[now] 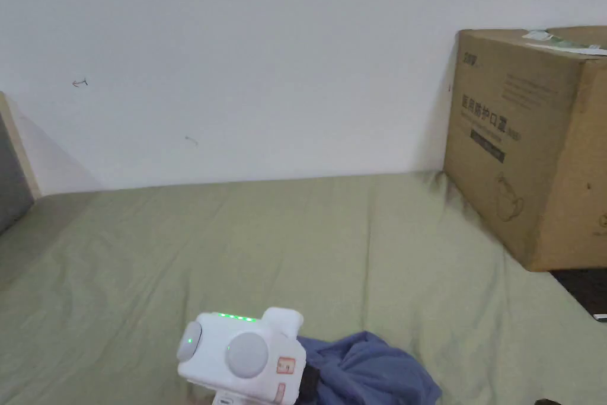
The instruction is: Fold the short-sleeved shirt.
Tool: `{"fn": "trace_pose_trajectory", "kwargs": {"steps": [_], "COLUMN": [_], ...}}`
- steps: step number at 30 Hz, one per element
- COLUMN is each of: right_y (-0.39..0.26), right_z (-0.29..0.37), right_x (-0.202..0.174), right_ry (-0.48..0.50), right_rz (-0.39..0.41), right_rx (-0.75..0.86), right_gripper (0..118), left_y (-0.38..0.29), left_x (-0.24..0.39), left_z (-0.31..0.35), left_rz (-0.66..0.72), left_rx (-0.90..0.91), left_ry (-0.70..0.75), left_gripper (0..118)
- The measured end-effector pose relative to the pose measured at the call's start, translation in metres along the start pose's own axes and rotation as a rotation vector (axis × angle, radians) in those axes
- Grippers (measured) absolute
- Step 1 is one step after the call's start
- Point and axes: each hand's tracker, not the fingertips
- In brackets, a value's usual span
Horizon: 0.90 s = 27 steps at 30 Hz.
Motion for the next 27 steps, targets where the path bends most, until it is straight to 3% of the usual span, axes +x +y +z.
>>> {"fn": "trace_pose_trajectory", "kwargs": {"steps": [2,3,4,5,6,7,12,18,20,21,22,23,26,27], "right_y": [-0.006,-0.009,-0.012,-0.014,-0.015,-0.017,-0.014,-0.001,0.001,0.002,0.002,0.002,0.001,0.001], "right_z": [-0.007,-0.011,-0.015,-0.017,-0.019,-0.021,-0.024,-0.010,-0.002,0.000,0.004,0.007,0.017,0.019], "right_x": [0.000,0.001,0.000,-0.001,-0.003,-0.004,-0.015,-0.036,-0.046,-0.050,-0.055,-0.059,-0.071,-0.074], "right_ry": [-0.010,-0.010,-0.008,-0.006,-0.005,-0.002,0.016,0.051,0.056,0.058,0.058,0.058,0.058,0.054], "right_rz": [0.006,0.007,0.008,0.011,0.015,0.019,0.027,0.043,0.057,0.058,0.057,0.056,0.064,0.069], "right_rx": [-0.042,-0.064,-0.080,-0.089,-0.098,-0.104,-0.106,0.069,0.146,0.174,0.208,0.235,0.324,0.354], "right_gripper": [0,0,0,0,0,0,0,0,0,0,0,0,0,0], "left_y": [-0.019,-0.025,-0.028,-0.030,-0.033,-0.035,-0.036,-0.091,-0.124,-0.135,-0.146,-0.153,-0.176,-0.185], "left_x": [-0.012,-0.018,-0.022,-0.024,-0.026,-0.028,-0.039,-0.039,-0.032,-0.028,-0.024,-0.020,-0.009,-0.009], "left_z": [-0.024,-0.032,-0.037,-0.040,-0.037,-0.028,0.046,0.180,0.205,0.213,0.218,0.221,0.222,0.221], "left_rz": [0.069,0.107,0.125,0.130,0.139,0.147,0.165,0.156,0.133,0.121,0.098,0.078,0.042,0.040], "left_rx": [-0.018,-0.027,-0.031,-0.035,-0.036,0.033,0.194,0.706,0.877,0.927,0.936,0.947,0.956,0.974], "left_ry": [0.003,-0.002,-0.014,-0.009,-0.010,-0.054,-0.081,-0.021,0.060,0.095,0.132,0.169,0.332,0.296], "left_gripper": [15,37,82,111,118,108,108,103,83,63,23,0,0,0]}}
